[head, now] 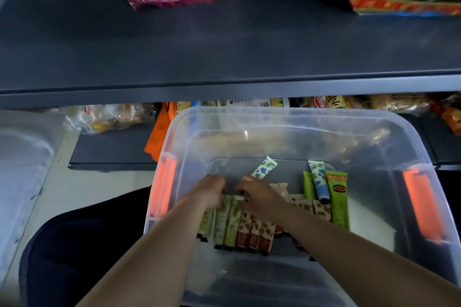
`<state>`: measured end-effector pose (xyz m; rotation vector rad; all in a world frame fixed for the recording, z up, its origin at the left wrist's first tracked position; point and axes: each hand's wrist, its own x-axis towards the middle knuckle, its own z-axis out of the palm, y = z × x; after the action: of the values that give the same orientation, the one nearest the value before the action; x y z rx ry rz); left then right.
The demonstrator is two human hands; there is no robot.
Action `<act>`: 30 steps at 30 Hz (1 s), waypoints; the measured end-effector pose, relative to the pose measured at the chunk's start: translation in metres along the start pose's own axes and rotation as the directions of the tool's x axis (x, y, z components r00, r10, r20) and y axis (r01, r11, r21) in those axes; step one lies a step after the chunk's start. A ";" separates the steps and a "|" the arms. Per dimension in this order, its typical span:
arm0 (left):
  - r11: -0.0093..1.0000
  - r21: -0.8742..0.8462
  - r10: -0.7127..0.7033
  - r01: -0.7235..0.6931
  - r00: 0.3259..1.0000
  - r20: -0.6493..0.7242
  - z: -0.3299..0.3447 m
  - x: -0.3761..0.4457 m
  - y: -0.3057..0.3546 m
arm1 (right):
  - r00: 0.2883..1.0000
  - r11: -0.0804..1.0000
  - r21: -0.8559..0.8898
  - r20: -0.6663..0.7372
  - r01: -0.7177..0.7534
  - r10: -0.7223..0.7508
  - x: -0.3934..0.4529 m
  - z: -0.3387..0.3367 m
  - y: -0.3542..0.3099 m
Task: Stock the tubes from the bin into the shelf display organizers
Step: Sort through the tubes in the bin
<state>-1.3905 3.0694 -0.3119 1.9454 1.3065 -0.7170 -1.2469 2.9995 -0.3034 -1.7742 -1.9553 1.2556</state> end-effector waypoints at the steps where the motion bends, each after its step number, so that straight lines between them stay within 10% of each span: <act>1: 1.000 0.003 -0.001 0.001 1.000 0.004 0.000 0.001 0.000 | 1.000 1.000 -0.001 0.004 0.004 -0.004 0.001 0.001 0.000; 18: 0.994 -0.107 -0.022 0.022 1.000 -0.004 0.000 -0.003 -0.003 | 0.992 0.991 0.050 -0.017 -0.121 0.122 0.004 -0.006 -0.005; 30: 0.992 -0.128 -0.009 -0.013 0.986 -0.166 0.003 -0.020 0.001 | 0.940 0.942 0.178 0.246 -0.285 0.237 -0.016 -0.022 -0.002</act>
<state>-1.3963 3.0556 -0.2988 1.9342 1.4135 -0.4647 -1.2297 2.9950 -0.2832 -1.9004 -1.6467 1.7475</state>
